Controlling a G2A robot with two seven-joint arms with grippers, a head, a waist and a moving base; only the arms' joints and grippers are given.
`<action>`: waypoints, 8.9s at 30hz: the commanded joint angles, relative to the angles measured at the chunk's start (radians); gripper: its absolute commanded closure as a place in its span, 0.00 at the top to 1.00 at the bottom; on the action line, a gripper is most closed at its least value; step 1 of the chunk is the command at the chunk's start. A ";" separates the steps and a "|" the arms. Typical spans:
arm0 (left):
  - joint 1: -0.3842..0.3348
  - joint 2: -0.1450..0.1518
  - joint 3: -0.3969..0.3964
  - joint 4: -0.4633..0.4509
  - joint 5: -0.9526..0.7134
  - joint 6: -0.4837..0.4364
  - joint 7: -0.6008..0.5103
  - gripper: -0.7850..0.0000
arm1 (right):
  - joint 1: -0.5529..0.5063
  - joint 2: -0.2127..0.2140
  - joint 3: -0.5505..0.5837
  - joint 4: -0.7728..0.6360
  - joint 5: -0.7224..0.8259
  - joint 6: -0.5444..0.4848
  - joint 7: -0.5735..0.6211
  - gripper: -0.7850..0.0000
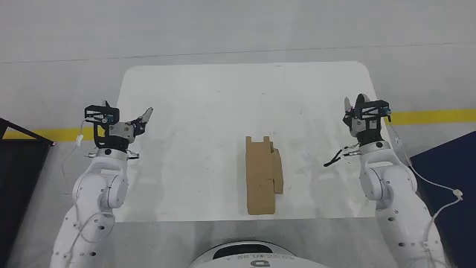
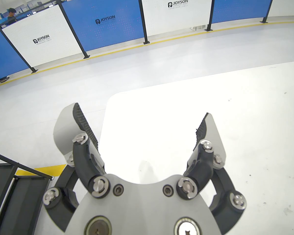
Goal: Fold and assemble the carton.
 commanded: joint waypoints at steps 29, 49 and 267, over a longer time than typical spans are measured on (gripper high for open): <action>0.086 0.015 0.174 -0.306 0.244 -0.413 -0.075 1.00 | 0.000 0.000 0.000 0.000 0.000 0.000 0.000 1.00; 0.057 0.030 0.285 -0.289 0.426 -0.596 -0.078 1.00 | 0.000 0.000 0.000 0.000 0.000 0.000 0.000 1.00; -0.026 0.108 0.263 -0.264 0.378 -0.714 0.525 0.00 | 0.000 0.000 0.000 0.000 0.000 0.000 0.000 1.00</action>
